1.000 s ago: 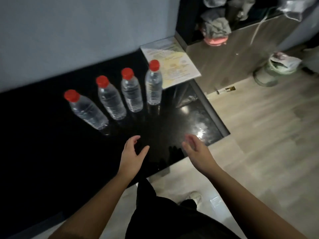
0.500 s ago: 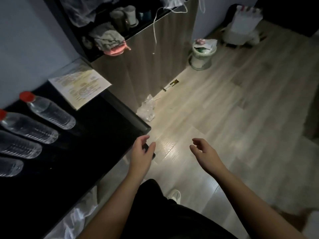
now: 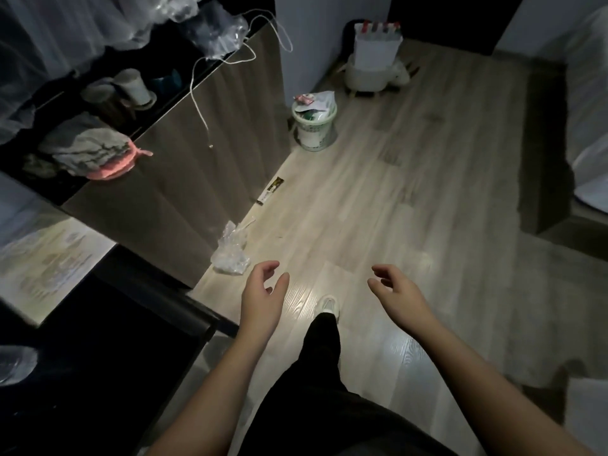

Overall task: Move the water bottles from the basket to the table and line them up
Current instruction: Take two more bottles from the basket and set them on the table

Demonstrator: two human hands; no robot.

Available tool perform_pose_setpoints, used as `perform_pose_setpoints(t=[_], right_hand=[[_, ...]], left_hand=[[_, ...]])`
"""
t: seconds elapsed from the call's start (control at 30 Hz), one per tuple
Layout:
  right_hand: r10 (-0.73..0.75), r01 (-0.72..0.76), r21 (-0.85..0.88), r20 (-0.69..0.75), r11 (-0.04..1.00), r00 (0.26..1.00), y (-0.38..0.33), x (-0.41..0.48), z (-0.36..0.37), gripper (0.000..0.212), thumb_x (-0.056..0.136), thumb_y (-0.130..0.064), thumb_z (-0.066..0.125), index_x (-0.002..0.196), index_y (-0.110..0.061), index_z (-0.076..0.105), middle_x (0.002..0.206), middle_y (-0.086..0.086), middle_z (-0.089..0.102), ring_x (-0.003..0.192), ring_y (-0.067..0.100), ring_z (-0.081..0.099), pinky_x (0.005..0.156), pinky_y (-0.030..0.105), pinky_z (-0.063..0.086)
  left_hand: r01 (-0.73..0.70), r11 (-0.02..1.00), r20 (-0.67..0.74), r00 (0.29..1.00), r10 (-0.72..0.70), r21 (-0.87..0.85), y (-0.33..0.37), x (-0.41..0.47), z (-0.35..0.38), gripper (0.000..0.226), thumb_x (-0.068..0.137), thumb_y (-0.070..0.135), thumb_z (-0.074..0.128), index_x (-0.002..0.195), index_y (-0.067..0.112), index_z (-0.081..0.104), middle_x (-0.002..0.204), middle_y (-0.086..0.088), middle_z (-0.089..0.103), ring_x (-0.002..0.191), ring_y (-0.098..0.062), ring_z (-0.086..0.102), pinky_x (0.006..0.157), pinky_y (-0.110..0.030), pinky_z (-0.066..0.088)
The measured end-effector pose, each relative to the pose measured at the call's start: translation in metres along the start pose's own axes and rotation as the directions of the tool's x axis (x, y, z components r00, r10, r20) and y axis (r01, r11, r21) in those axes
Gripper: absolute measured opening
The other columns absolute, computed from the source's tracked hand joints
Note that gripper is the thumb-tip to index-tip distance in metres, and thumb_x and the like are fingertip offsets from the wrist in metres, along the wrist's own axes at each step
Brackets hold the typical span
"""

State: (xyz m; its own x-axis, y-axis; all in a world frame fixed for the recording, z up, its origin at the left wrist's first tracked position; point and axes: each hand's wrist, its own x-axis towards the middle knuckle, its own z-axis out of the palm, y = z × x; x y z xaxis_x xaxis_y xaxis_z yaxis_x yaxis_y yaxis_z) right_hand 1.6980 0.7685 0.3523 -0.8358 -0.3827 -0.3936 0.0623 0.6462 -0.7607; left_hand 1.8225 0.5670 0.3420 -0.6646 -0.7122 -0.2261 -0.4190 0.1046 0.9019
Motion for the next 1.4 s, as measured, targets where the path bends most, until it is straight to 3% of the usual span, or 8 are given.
perform_pose_setpoints(t=[0.17,0.3,0.47,0.8,1.2,1.4], right_hand=[[0.025,-0.025,-0.002,-0.021,1.000,0.999,-0.017,0.080,-0.030,0.037,0.097,-0.029,0.054,0.132,-0.018,0.053,0.132,-0.005,0.056,0.122,0.013,0.050,0.095,0.024,0.036],[0.051,-0.051,0.005,-0.009,0.999,0.999,-0.042,0.149,-0.056,0.036,0.096,-0.029,0.054,0.131,-0.019,0.053,0.129,-0.007,0.056,0.122,0.013,0.051,0.095,0.025,0.038],[0.063,-0.062,0.052,-0.023,0.997,0.998,-0.059,0.215,-0.080,0.035,0.096,-0.029,0.056,0.129,-0.019,0.054,0.128,-0.005,0.058,0.121,0.014,0.053,0.097,0.028,0.041],[0.123,-0.110,0.164,-0.071,0.980,0.990,-0.064,0.307,-0.129,0.032,0.096,-0.022,0.057,0.127,-0.014,0.056,0.117,-0.004,0.059,0.112,0.013,0.055,0.088,0.023,0.037],[0.080,-0.082,0.135,0.019,0.987,0.997,-0.057,0.469,-0.248,0.033,0.096,-0.024,0.056,0.128,-0.015,0.055,0.113,-0.003,0.058,0.113,0.013,0.054,0.091,0.022,0.037],[0.039,-0.048,0.113,0.081,0.992,0.996,-0.061,0.543,-0.317,0.033,0.097,-0.025,0.056,0.129,-0.016,0.054,0.117,-0.002,0.058,0.116,0.014,0.054,0.094,0.024,0.038]], left_hand=[[0.002,1.000,0.056,0.998,-0.002,-0.010,0.024,0.077,0.037,0.023,0.092,0.021,0.062,0.115,0.023,0.057,0.119,0.010,0.058,0.116,-0.005,0.051,0.082,-0.011,0.038],[-0.006,1.000,0.112,0.994,0.005,0.013,0.055,0.142,0.059,0.022,0.092,0.020,0.062,0.113,0.023,0.058,0.116,0.014,0.059,0.114,-0.003,0.053,0.093,-0.026,0.044],[-0.048,0.999,0.178,0.983,0.043,0.024,0.092,0.212,0.086,0.018,0.091,0.019,0.062,0.107,0.026,0.059,0.110,0.018,0.061,0.112,-0.003,0.055,0.095,-0.031,0.047],[-0.119,0.993,0.227,0.968,0.110,0.026,0.153,0.301,0.154,0.017,0.091,0.020,0.063,0.106,0.027,0.059,0.108,0.017,0.062,0.109,-0.003,0.057,0.087,-0.020,0.045],[-0.050,0.998,0.036,0.998,0.049,0.040,0.215,0.399,0.284,0.018,0.092,0.018,0.063,0.109,0.016,0.062,0.106,0.008,0.064,0.103,-0.007,0.058,0.074,-0.002,0.041],[-0.019,1.000,-0.023,1.000,0.020,0.019,0.257,0.437,0.345,0.014,0.092,0.019,0.063,0.106,0.019,0.063,0.104,0.012,0.065,0.102,-0.003,0.060,0.077,-0.007,0.041]])
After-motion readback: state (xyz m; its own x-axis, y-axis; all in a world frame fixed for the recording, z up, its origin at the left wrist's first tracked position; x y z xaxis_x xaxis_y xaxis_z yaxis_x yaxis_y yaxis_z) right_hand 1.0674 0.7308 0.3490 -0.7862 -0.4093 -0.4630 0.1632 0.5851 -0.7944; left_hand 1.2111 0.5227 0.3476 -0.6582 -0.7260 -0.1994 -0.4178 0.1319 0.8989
